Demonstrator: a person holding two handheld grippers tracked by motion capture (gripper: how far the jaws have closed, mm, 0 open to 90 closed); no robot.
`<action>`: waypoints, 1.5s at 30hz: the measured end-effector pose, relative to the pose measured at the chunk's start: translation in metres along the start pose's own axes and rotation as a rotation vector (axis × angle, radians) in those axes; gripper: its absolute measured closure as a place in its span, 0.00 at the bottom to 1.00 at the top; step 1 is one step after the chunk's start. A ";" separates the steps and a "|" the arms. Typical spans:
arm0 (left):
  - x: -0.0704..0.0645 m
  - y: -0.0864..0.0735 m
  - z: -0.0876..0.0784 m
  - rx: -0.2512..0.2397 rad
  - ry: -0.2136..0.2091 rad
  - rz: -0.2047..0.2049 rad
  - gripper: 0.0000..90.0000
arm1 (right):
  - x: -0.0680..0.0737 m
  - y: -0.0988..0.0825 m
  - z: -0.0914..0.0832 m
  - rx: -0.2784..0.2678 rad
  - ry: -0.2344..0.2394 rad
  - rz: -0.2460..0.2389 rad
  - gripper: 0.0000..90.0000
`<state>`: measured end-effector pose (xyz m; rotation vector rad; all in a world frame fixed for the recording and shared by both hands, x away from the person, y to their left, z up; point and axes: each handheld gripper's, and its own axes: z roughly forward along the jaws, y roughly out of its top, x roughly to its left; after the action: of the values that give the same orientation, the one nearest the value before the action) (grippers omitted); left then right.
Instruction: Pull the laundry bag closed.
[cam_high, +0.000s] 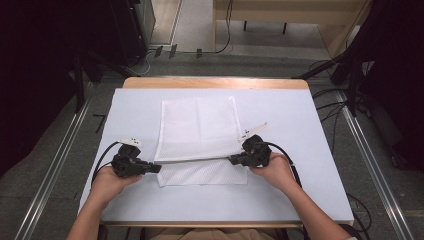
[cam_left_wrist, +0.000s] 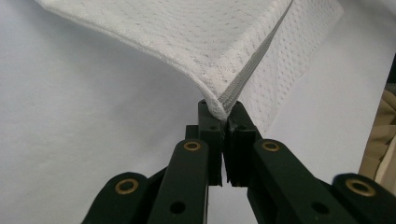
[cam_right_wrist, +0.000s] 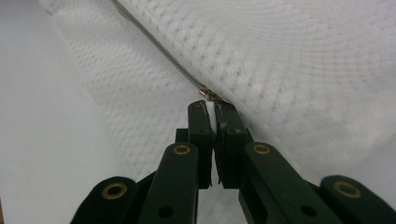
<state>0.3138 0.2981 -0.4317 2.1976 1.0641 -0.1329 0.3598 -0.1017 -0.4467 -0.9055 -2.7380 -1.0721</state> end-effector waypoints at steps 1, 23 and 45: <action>0.000 0.000 0.000 -0.001 0.001 -0.001 0.98 | -0.001 -0.001 -0.002 -0.005 -0.002 0.000 0.98; 0.000 0.001 0.001 -0.005 -0.007 -0.008 0.97 | -0.012 -0.016 -0.014 0.009 -0.016 0.022 0.98; 0.011 0.003 -0.003 -0.130 0.032 -0.091 0.45 | -0.019 -0.018 -0.019 -0.117 -0.107 0.055 0.59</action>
<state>0.3226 0.3058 -0.4322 2.0420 1.1585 -0.0673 0.3625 -0.1339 -0.4484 -1.0782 -2.7398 -1.2198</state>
